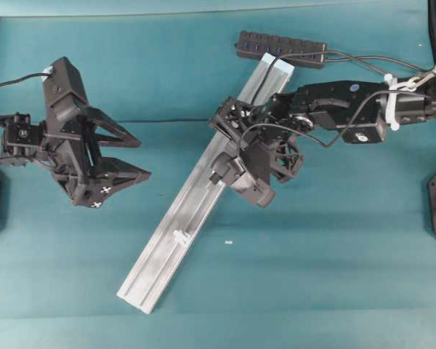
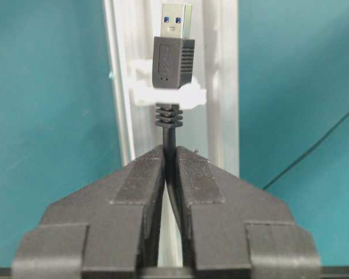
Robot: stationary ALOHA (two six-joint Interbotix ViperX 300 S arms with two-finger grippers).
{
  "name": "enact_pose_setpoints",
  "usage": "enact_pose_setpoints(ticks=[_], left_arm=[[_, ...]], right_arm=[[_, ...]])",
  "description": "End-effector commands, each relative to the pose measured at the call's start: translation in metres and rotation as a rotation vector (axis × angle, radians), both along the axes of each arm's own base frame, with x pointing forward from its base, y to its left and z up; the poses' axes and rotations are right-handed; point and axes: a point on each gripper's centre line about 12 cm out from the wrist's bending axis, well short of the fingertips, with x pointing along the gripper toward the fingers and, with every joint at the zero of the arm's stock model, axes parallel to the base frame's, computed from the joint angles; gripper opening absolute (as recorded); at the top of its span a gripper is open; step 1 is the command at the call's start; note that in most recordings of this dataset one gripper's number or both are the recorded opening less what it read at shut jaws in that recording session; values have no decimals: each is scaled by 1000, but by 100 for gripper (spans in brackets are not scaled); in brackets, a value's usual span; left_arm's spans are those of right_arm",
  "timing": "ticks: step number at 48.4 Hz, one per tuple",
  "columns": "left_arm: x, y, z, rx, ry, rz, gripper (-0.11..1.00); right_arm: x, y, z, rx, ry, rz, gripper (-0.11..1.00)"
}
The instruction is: Pass the USB cable through three rings with both arms.
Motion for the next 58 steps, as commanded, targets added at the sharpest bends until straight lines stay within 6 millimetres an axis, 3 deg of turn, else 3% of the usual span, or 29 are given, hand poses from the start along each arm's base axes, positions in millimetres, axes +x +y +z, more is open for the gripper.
enact_pose_setpoints(ticks=[1, 24, 37, 46, 58], left_arm=[[1, -1, 6, 2, -24, -3, 91], [20, -6, 2, -31, -69, -10, 91], [46, -16, -27, -107, -46, -7, 91], [63, -13, -52, -121, 0, 6, 91], [87, -4, -71, -123, -19, 26, 91]], right_arm=[[5, 4, 3, 14, -17, -10, 10], [6, 7, 4, 52, -23, -35, 10], [5, 7, 3, 53, -20, -34, 10], [5, 6, 3, 54, -19, -39, 10], [6, 6, 4, 52, -23, -38, 10]])
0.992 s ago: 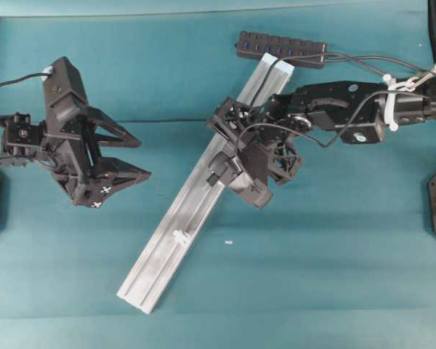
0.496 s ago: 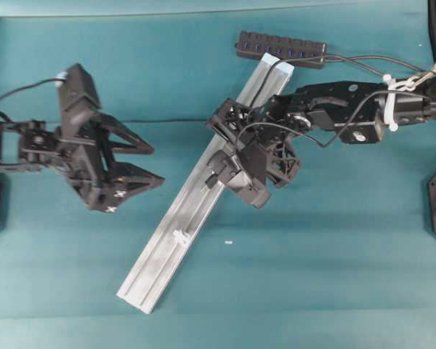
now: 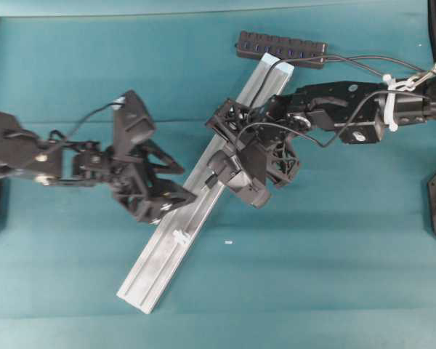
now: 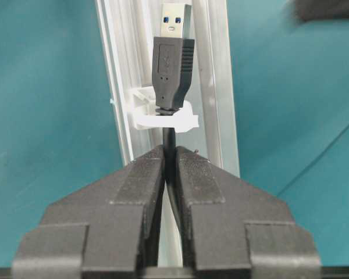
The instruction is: Pass the USB cable through three rings with both arms.
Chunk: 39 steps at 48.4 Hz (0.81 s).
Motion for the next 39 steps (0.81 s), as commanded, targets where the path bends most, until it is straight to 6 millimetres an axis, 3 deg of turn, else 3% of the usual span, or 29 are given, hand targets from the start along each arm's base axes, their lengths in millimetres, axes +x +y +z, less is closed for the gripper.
enact_pose_setpoints(ticks=[1, 13, 30, 34, 39], left_arm=[[14, 3, 3, 1, -48, 4, 91], [33, 5, -16, -6, -22, 10, 89], [33, 8, -20, -6, -11, 17, 77], [34, 8, -20, -4, -16, 15, 67], [34, 7, -20, -4, -13, 13, 43]], right_arm=[[4, 1, 2, 6, -12, -10, 10], [5, 1, 3, 6, -15, -10, 10], [5, 1, 3, 6, -15, -11, 10], [5, 1, 3, 7, -13, -11, 10], [5, 0, 3, 5, -16, -12, 10]])
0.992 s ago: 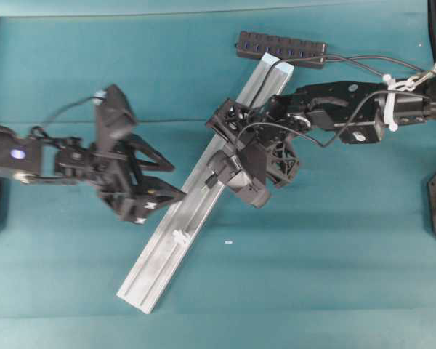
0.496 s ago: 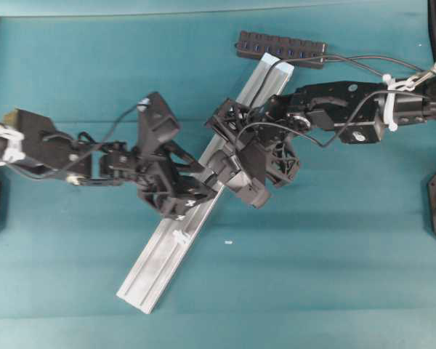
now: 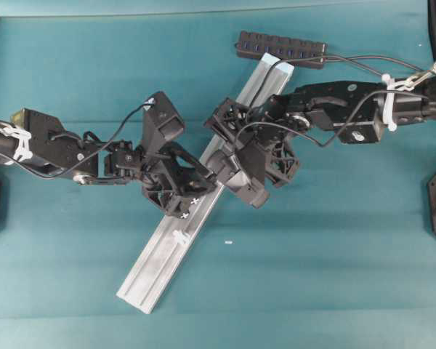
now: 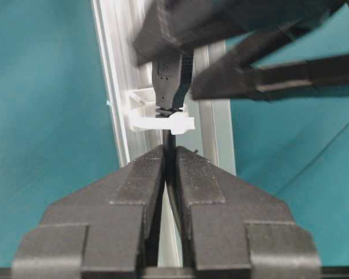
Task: Pass the USB cable through three rings with both arms.
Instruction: 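Move the left gripper to the plug past the second ring and grasp it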
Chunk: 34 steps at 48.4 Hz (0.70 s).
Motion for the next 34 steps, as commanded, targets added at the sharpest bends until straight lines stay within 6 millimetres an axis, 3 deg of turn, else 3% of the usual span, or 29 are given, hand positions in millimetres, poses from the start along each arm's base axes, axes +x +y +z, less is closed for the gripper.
enact_pose_setpoints(ticks=[1, 5, 8, 29, 34], left_arm=[[4, 0, 7, 5, -26, -5, 38], [4, -1, 6, 5, -23, -6, 19], [4, -1, 6, 5, -23, -6, 11], [3, -3, 5, 3, -17, -10, 11], [4, -4, 5, 2, -18, -12, 11]], right_arm=[[4, 1, 3, 7, -13, -13, 10], [4, 1, 3, 6, -13, -11, 10], [4, 1, 3, 6, -15, -12, 10], [5, -2, 3, -3, -20, -11, 10], [4, -3, 3, -4, -18, -12, 19]])
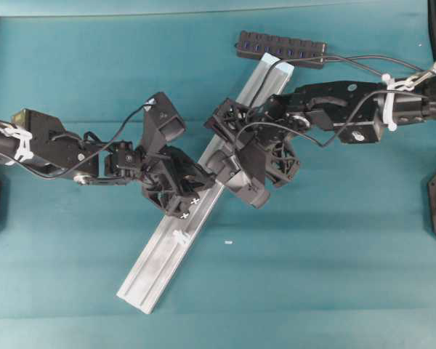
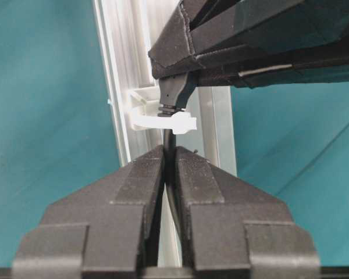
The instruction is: Pass the USB cable through three rings with both arms.
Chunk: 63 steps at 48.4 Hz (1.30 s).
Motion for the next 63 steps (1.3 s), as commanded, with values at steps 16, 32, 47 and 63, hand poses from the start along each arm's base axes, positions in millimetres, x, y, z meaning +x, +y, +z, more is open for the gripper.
enact_pose_setpoints(ticks=[16, 32, 47, 63], left_arm=[[-1, -7, 4, -18, -15, -6, 11], [-7, -20, 4, -38, -8, -28, 11], [-16, -22, 12, -91, -26, -1, 11], [-17, -24, 13, -98, -27, 0, 11]], right_arm=[[6, -4, 5, -35, -53, -6, 92], [10, -1, 12, -47, -92, -5, 90], [0, 8, 17, -45, -93, 13, 90], [-5, 21, 39, -41, -244, -38, 90]])
